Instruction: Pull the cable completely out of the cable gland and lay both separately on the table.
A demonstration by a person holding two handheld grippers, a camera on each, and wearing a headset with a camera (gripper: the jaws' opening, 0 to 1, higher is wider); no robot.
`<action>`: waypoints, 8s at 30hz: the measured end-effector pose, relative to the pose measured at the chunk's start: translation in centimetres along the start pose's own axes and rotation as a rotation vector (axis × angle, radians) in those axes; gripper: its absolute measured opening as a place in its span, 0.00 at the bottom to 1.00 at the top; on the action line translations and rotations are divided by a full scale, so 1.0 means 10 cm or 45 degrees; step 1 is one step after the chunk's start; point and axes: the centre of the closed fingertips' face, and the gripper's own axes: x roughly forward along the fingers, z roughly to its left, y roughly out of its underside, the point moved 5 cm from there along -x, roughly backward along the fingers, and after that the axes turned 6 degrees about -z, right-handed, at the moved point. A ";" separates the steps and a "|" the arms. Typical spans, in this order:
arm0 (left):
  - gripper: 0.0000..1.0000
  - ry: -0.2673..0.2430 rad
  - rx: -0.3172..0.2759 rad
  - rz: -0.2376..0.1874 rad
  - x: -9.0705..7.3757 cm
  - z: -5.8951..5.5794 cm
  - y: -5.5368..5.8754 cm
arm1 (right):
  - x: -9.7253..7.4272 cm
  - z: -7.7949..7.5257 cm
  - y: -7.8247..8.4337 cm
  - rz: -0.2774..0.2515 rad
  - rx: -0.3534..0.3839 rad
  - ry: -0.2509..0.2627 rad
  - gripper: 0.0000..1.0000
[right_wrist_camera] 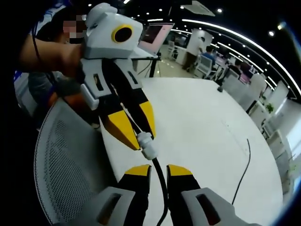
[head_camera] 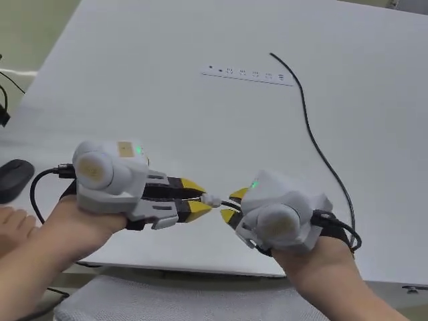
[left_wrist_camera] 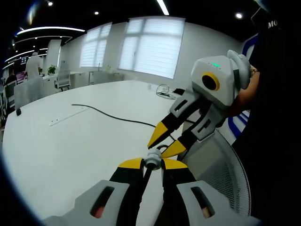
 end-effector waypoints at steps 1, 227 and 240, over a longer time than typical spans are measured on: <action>0.15 0.000 0.002 0.000 0.00 0.00 0.00 | 0.00 0.00 -0.01 -0.001 -0.017 -0.001 0.06; 0.15 -0.003 0.027 -0.027 0.15 0.04 -0.18 | -0.07 -0.22 0.04 -0.034 -0.176 -0.060 0.00; 0.15 -0.004 0.035 -0.014 0.17 0.03 -0.19 | -0.09 -0.33 0.36 -0.004 0.220 -0.024 0.00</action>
